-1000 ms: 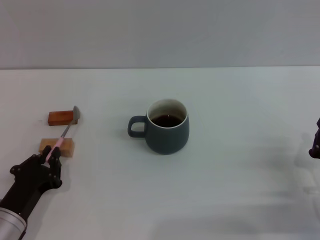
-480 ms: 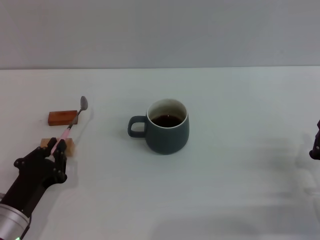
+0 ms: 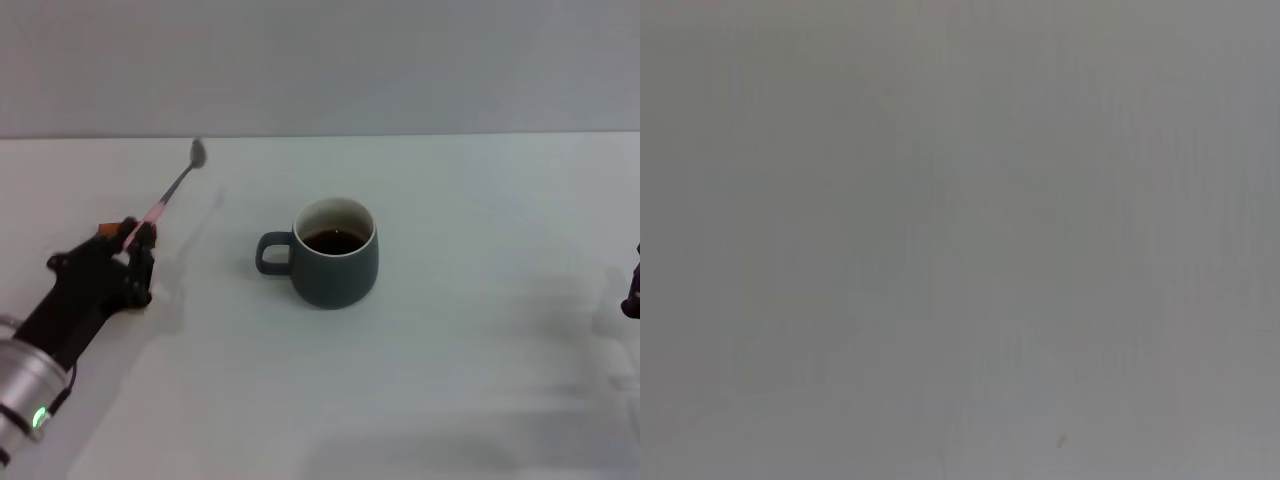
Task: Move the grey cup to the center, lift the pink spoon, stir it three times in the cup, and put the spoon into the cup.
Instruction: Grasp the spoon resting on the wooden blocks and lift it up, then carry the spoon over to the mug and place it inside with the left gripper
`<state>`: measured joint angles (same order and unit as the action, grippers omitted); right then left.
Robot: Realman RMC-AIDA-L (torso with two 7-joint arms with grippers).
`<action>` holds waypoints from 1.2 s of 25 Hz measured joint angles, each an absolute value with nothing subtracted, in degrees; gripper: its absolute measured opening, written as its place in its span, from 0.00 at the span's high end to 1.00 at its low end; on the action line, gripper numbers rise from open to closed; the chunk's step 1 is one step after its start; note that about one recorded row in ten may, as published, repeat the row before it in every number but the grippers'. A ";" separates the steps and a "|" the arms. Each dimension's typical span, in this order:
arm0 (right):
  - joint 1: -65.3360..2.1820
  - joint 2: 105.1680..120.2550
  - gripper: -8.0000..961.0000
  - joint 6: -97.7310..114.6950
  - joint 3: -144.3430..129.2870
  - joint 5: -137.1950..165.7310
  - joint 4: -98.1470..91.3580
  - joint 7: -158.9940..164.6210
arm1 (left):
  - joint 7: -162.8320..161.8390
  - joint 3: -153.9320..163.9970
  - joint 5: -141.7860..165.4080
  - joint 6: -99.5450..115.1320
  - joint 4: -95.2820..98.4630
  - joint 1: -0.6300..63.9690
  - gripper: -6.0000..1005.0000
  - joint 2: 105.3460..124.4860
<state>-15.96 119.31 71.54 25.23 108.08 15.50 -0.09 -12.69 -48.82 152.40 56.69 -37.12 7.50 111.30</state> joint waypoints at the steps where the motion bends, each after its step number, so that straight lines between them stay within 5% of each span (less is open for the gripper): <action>1: -15.93 119.30 0.99 71.54 25.23 108.06 15.51 -0.09 | -12.69 -48.82 152.40 56.69 -37.12 7.51 0.86 111.30; 2: -15.83 119.29 0.99 71.54 25.27 108.04 15.55 -0.09 | -12.69 -48.82 152.40 56.69 -37.12 7.51 0.86 111.30; 4: -15.74 119.28 0.99 71.55 25.31 108.02 15.58 -0.09 | -12.74 -50.82 154.46 50.55 -45.65 6.35 0.86 108.10; 6: -15.62 119.28 0.99 71.55 25.38 108.00 15.60 -0.09 | -12.74 -50.82 154.46 50.55 -45.65 6.35 0.86 108.10; 7: -15.51 119.29 0.99 71.55 25.45 107.99 15.60 -0.08 | -12.76 -54.78 158.47 43.58 -54.18 4.28 0.86 106.02; 15: -15.24 119.36 0.99 71.55 25.49 107.95 15.57 -0.04 | -13.01 -60.82 165.27 31.27 -66.42 1.37 0.86 105.54; 30: -14.40 119.44 0.99 73.04 25.58 107.92 15.66 0.35 | -10.47 -61.27 165.46 17.36 -80.73 -0.17 0.86 101.77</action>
<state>-14.40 119.44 73.04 25.58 107.92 15.66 0.35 -10.47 -61.27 165.46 17.36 -80.73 -0.17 101.77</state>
